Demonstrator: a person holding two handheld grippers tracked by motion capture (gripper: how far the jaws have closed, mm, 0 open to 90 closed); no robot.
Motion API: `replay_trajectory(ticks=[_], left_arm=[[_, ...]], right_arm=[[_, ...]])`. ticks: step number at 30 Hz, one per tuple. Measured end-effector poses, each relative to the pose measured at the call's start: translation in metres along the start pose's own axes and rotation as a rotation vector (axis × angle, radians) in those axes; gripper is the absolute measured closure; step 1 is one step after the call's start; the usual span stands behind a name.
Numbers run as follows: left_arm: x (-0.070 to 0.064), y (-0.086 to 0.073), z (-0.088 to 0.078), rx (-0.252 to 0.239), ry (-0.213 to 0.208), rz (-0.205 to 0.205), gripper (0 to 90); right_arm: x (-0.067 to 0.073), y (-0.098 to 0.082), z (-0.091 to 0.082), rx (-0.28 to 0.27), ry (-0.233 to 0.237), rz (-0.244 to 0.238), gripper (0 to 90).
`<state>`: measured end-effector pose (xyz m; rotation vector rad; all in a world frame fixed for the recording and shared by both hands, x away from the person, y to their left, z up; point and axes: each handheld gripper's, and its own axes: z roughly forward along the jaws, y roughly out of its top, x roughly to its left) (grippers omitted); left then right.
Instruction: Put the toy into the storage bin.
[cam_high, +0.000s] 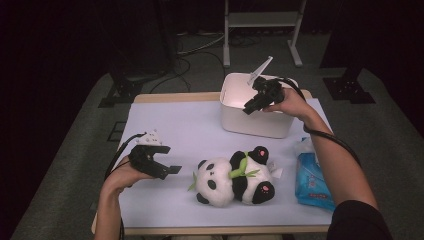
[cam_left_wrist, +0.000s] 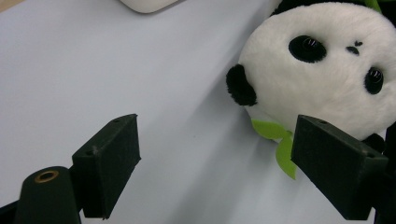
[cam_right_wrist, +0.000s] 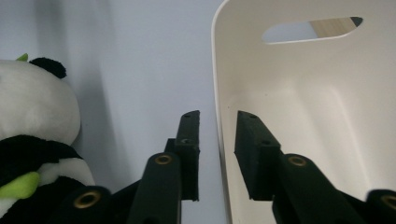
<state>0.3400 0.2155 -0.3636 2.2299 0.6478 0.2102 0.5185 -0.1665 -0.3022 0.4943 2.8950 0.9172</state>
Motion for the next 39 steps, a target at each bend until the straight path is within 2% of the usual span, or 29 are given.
replay_trajectory(ticks=[3,5,11,19,28,30,39], left_arm=[[0.000,0.000,0.000,-0.005,0.000,-0.004,14.6],[0.000,0.000,0.000,-0.008,0.000,-0.007,14.6],[0.000,-0.001,-0.004,-0.016,0.004,-0.013,14.6],[0.002,-0.003,-0.003,-0.013,-0.001,-0.021,14.6],[0.001,-0.001,-0.004,-0.022,-0.012,-0.014,14.6],[0.002,-0.002,-0.003,-0.017,-0.012,-0.014,14.5],[0.001,-0.001,0.003,-0.008,-0.023,-0.012,14.5]], right_arm=[[0.000,0.002,0.004,0.008,0.005,-0.008,76.2],[0.000,0.006,0.009,0.017,0.000,-0.013,83.6],[-0.002,0.010,0.013,0.015,0.013,-0.030,86.1],[0.001,0.009,0.014,-0.002,0.005,-0.051,86.8],[0.015,0.012,0.017,-0.017,0.043,-0.080,86.7],[0.024,0.013,0.018,-0.018,0.061,-0.093,86.5],[0.045,0.016,0.021,-0.023,0.092,-0.122,86.3]])
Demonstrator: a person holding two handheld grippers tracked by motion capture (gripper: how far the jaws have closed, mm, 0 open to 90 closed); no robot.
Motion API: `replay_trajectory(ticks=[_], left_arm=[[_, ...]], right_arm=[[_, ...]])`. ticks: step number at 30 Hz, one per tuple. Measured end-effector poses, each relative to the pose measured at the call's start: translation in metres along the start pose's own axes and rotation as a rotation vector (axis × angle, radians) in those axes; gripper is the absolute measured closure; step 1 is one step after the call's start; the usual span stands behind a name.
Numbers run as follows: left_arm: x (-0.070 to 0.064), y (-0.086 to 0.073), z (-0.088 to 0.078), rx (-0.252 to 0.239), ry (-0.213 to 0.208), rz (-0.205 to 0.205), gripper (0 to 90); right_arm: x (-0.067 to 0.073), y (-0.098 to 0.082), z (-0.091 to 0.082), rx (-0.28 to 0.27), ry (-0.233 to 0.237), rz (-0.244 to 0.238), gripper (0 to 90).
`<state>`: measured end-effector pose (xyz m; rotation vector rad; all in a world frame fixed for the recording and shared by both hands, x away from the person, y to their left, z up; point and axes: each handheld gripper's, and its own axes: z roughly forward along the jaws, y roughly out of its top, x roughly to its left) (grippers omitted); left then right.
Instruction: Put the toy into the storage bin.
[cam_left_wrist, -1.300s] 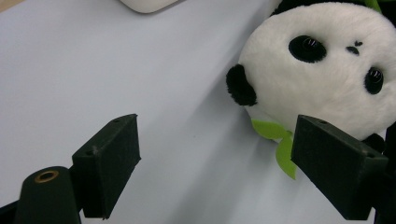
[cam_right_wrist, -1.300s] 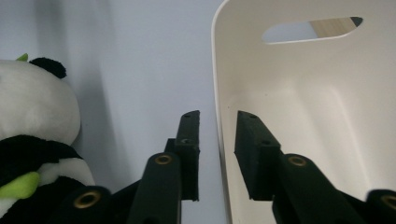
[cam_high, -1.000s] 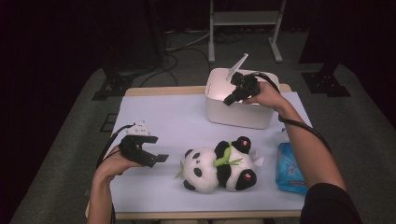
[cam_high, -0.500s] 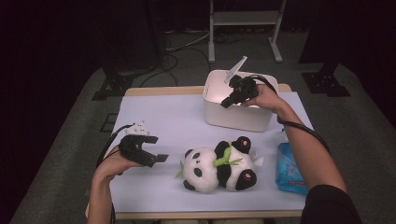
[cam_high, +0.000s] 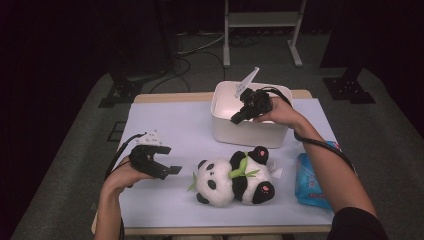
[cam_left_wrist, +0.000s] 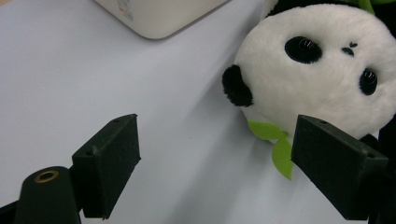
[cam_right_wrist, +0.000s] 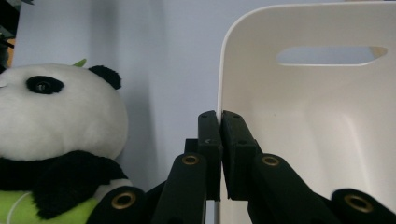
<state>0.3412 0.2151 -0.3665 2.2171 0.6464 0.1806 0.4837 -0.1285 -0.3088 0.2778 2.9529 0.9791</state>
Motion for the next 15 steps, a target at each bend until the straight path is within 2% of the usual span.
replay_trajectory(ticks=[5,15], left_arm=[[0.001,-0.002,0.003,0.016,0.002,-0.004,14.5],[0.002,-0.002,0.004,0.024,-0.001,0.000,14.5]], right_arm=[[0.011,0.003,0.003,-0.001,0.017,-0.014,86.2],[0.023,0.006,0.006,0.003,0.037,-0.038,86.0]])
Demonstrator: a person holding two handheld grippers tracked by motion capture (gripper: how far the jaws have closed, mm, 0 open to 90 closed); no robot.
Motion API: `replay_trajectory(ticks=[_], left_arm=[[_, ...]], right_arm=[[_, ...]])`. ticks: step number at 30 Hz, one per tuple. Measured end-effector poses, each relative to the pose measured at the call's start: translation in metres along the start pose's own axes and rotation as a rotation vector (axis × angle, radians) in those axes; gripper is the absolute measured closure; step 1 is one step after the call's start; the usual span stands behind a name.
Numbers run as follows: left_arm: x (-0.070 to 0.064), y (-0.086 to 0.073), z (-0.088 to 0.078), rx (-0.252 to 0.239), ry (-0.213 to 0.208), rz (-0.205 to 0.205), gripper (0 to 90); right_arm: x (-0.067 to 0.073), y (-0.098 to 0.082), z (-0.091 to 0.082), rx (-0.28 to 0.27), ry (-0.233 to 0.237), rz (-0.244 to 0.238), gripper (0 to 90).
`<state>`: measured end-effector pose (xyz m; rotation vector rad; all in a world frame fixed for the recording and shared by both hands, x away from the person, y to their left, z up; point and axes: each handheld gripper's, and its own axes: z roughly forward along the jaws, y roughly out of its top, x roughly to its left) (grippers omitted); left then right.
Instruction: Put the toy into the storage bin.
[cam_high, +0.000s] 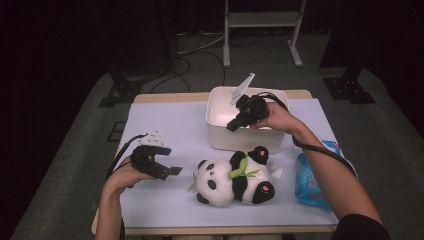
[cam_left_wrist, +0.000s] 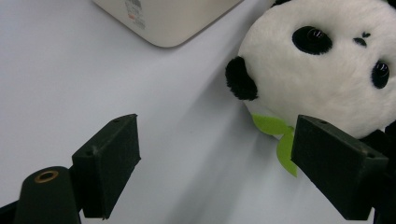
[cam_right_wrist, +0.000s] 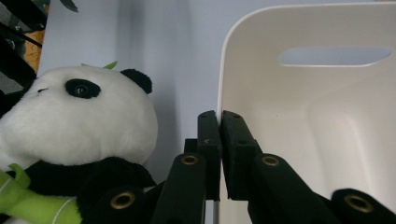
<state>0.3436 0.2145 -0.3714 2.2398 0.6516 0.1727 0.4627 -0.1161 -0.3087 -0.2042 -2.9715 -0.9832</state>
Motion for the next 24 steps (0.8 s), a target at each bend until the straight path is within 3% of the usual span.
replay_trajectory(ticks=[24], left_arm=[[0.000,-0.001,0.003,0.011,-0.008,0.004,14.5]], right_arm=[[0.022,0.006,0.006,0.004,0.032,-0.034,85.7]])
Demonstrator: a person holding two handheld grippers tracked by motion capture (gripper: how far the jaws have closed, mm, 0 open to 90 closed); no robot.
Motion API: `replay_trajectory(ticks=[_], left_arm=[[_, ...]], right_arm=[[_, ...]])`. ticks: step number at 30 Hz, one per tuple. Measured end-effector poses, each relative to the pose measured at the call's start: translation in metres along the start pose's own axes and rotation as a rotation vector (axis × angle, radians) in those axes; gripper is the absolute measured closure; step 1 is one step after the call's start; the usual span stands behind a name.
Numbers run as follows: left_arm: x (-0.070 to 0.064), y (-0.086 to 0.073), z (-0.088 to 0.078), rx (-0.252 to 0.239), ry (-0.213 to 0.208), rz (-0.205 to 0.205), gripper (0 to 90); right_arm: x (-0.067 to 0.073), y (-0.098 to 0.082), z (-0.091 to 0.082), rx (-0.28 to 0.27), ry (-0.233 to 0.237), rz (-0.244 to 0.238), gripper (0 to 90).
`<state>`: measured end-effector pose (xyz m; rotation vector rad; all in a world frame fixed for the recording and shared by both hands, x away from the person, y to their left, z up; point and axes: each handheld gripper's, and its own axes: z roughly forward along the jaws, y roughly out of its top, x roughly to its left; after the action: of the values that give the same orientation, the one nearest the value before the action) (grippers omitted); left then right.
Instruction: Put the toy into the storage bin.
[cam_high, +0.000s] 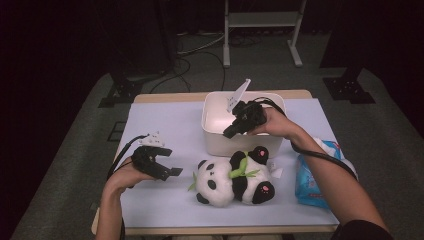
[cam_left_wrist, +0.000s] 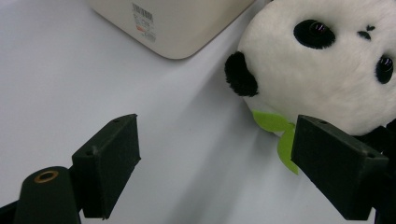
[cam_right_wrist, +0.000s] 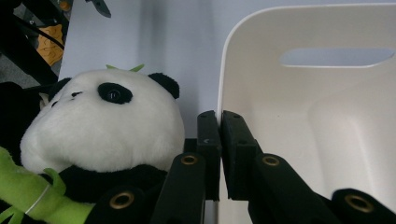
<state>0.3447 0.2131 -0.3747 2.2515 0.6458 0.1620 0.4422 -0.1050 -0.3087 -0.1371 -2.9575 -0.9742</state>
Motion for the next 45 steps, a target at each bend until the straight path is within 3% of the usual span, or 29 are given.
replay_trajectory(ticks=[11,17,26,36,45], left_arm=[[0.000,0.000,0.001,0.003,0.000,-0.002,14.5],[0.000,-0.001,0.000,0.001,0.002,0.000,14.5],[0.000,-0.002,0.002,0.009,-0.003,-0.002,14.4],[-0.003,0.000,0.004,0.009,0.000,0.004,11.8],[-0.003,-0.001,0.004,0.008,-0.004,0.002,11.3]], right_arm=[[0.007,0.001,0.002,-0.003,0.008,-0.011,85.7],[0.002,-0.001,0.002,-0.007,0.026,0.035,81.0],[0.003,-0.007,-0.014,-0.031,-0.008,0.062,73.0],[0.017,-0.021,-0.037,-0.053,-0.050,0.084,67.5],[0.038,-0.025,-0.048,-0.066,-0.035,0.058,64.9]])
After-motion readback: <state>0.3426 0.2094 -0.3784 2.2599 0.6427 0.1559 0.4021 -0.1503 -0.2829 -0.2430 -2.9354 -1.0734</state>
